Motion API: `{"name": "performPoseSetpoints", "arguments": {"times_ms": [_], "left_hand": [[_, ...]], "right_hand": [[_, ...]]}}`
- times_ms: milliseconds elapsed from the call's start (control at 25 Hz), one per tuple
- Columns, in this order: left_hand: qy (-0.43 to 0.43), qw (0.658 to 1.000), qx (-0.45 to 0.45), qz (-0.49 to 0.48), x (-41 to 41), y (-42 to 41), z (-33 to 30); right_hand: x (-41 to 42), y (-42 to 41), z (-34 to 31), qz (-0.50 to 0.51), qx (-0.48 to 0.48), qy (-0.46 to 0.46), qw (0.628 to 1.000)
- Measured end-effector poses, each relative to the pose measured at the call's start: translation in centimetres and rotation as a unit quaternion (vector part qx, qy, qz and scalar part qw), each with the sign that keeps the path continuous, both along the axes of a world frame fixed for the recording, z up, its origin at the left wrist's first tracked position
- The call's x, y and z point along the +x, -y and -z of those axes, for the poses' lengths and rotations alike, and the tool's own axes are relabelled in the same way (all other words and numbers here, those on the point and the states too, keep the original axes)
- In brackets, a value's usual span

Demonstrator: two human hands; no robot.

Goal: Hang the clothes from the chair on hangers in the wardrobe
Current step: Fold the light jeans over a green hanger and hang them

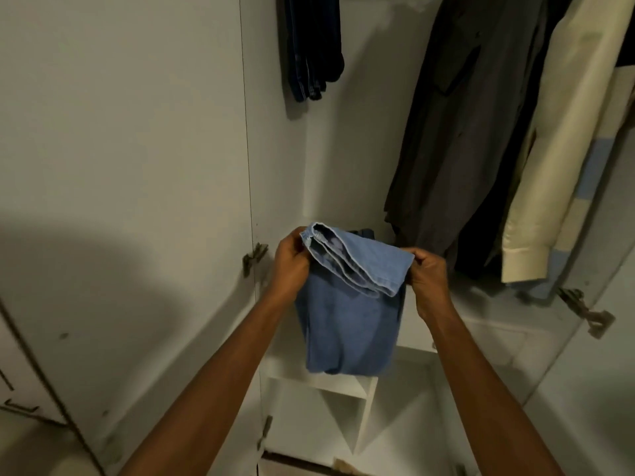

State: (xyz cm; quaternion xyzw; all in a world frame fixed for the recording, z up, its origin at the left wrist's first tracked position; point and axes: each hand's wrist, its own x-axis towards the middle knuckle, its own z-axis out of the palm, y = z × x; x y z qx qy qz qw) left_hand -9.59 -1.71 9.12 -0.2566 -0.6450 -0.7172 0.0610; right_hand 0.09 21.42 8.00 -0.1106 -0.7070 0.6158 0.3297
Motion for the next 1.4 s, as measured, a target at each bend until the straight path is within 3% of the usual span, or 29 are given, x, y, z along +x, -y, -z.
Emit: {"name": "performPoseSetpoints", "arguments": {"times_ms": [160, 400, 640, 720, 880, 1000, 1160, 1240, 1320, 1400], "left_hand": [[0.036, 0.999, -0.005, -0.016, -7.0, -3.0, -0.3], [0.047, 0.995, -0.060, -0.068, -19.1, -9.3, 3.1], [0.142, 0.960, -0.206, -0.127, -28.4, -14.6, 10.8], [0.154, 0.945, -0.254, -0.133, -29.6, -16.0, 12.6], [0.168, 0.932, -0.279, -0.161, -29.7, -16.4, 13.6], [0.143, 0.931, -0.287, -0.177, -29.7, -16.5, 13.9], [0.138, 0.929, -0.293, -0.180, -29.7, -16.3, 14.1], [0.142, 0.940, -0.265, -0.164, -29.3, -16.0, 14.1], [0.142, 0.948, -0.247, -0.141, -29.3, -15.8, 14.2], [0.136, 0.951, -0.248, -0.122, -29.1, -15.6, 14.3]], "right_hand": [[-6.3, -1.0, -0.8, 0.040, -0.023, 0.013, 0.999], [-17.1, -5.0, 1.2, 0.078, 0.021, 0.080, 0.994], [-26.3, -9.6, 5.8, 0.016, -0.045, 0.285, 0.957], [-28.0, -11.3, 8.2, 0.011, 0.000, 0.331, 0.944], [-29.1, -13.3, 9.0, -0.003, 0.036, 0.346, 0.937], [-29.3, -16.1, 7.9, 0.058, 0.012, 0.305, 0.951], [-24.6, -21.2, 7.9, 0.087, 0.070, 0.366, 0.924], [-22.2, -23.8, 8.2, 0.104, 0.050, 0.328, 0.938], [-20.8, -25.4, 9.0, 0.078, 0.059, 0.292, 0.951], [-20.1, -24.2, 9.3, 0.021, 0.128, 0.330, 0.935]]}}
